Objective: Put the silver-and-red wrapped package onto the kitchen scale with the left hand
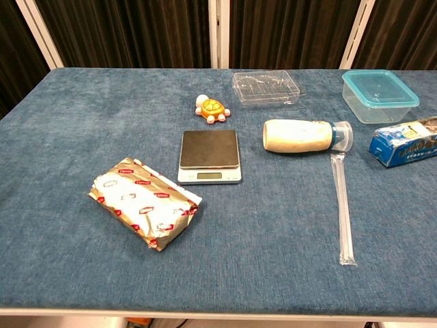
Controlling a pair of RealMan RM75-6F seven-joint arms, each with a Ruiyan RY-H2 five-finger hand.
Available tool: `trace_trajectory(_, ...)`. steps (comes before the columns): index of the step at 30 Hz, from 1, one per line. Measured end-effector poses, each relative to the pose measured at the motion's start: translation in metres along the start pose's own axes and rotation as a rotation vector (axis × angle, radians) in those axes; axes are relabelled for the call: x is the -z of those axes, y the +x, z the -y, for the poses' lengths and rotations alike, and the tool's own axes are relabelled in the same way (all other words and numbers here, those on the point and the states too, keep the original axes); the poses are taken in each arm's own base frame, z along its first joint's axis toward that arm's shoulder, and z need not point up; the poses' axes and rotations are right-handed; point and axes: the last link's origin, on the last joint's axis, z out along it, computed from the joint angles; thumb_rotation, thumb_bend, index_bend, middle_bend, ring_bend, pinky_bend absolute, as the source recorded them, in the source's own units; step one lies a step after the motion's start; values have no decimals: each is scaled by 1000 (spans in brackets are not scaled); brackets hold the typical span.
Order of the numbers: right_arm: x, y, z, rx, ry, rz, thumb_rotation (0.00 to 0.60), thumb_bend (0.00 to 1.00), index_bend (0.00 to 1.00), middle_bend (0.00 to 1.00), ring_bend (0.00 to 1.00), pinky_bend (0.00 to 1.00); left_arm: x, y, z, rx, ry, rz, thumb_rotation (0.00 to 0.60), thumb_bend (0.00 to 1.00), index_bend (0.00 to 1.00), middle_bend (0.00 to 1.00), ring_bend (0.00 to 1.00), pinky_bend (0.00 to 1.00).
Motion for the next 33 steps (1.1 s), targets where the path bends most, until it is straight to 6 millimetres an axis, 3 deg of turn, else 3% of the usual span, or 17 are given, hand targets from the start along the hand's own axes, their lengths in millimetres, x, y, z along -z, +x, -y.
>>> trace_trajectory(10,0,-3,-1,-3,3,7,600,50,0,0,0,0,0,-1,-6,3,-23,4,600,182,89,137,9,30)
trace_trajectory(19,1,1,-6,-21,-13,-12,600,52,0,0,0,0,-16,-4,-33,46,-117,34,600,198,89,137,9,30)
trace_trajectory(25,-1,-1,-9,-16,-13,-4,600,54,0,0,0,0,-41,-14,-65,101,-220,84,600,233,89,137,9,30)
trace_trajectory(33,-1,-1,-11,-23,-13,-1,600,55,0,0,0,0,-86,-29,-126,149,-415,156,600,281,89,138,9,31)
